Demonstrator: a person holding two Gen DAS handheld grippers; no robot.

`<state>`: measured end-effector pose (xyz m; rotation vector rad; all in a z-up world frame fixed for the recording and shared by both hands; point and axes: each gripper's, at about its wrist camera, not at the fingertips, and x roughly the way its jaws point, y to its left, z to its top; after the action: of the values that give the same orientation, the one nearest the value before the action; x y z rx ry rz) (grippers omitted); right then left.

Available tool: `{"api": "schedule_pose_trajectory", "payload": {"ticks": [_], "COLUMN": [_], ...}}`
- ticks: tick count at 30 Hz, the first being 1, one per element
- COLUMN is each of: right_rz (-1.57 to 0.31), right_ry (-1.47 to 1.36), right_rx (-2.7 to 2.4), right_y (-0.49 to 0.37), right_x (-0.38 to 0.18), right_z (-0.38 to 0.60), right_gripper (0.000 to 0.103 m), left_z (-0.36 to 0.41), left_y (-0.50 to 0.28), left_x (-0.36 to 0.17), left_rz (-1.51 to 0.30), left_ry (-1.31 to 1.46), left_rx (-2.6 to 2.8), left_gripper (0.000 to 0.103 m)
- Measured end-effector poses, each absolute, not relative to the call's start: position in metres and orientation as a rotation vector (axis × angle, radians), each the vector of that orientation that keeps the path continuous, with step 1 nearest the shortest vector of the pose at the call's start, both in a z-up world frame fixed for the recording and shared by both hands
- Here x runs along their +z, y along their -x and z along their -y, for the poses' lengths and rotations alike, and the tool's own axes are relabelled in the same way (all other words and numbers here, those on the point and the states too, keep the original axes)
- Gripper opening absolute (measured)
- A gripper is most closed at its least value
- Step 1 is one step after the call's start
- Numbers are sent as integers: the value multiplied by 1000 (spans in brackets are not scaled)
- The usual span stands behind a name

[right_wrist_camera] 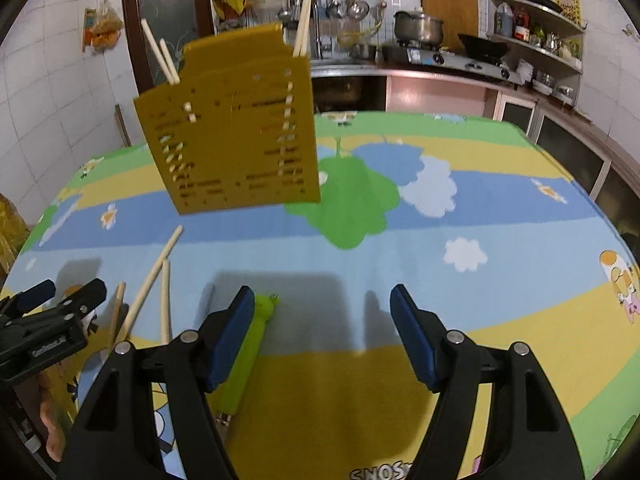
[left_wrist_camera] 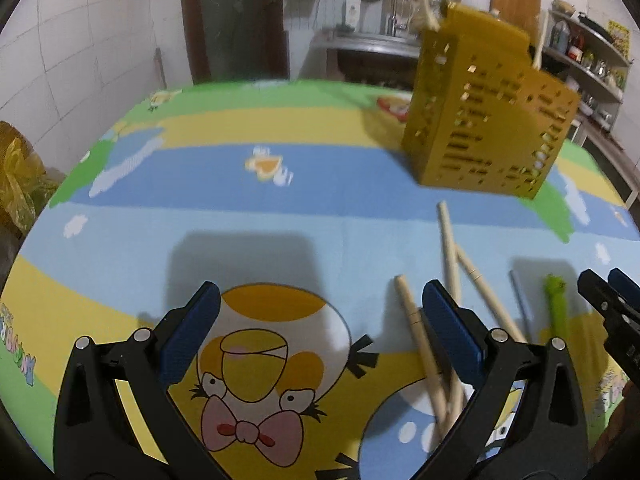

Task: Organize utensils
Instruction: 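Move both open tools back down toward the table utensils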

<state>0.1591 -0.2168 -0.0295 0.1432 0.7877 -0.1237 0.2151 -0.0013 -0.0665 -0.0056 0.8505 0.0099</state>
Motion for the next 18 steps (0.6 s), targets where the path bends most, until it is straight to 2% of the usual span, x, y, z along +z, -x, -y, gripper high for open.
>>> {"api": "schedule_pose_trajectory", "payload": {"ticks": [3, 14, 18], "right_rz": [-817, -911, -923], "right_ry": [-154, -135, -139], "right_rx": [-119, -137, -154], "right_y": [-163, -171, -171], "right_x": [-34, -46, -46], "right_z": [213, 192, 190], "right_gripper": [69, 68, 56], "left_z": [-1, -3, 0], "left_y": [-222, -226, -228], "left_x": [-74, -77, -76], "left_rz": [-909, -918, -915], "left_ry": [21, 47, 36], "left_rx": [6, 7, 16], "left_gripper": [98, 99, 99]}}
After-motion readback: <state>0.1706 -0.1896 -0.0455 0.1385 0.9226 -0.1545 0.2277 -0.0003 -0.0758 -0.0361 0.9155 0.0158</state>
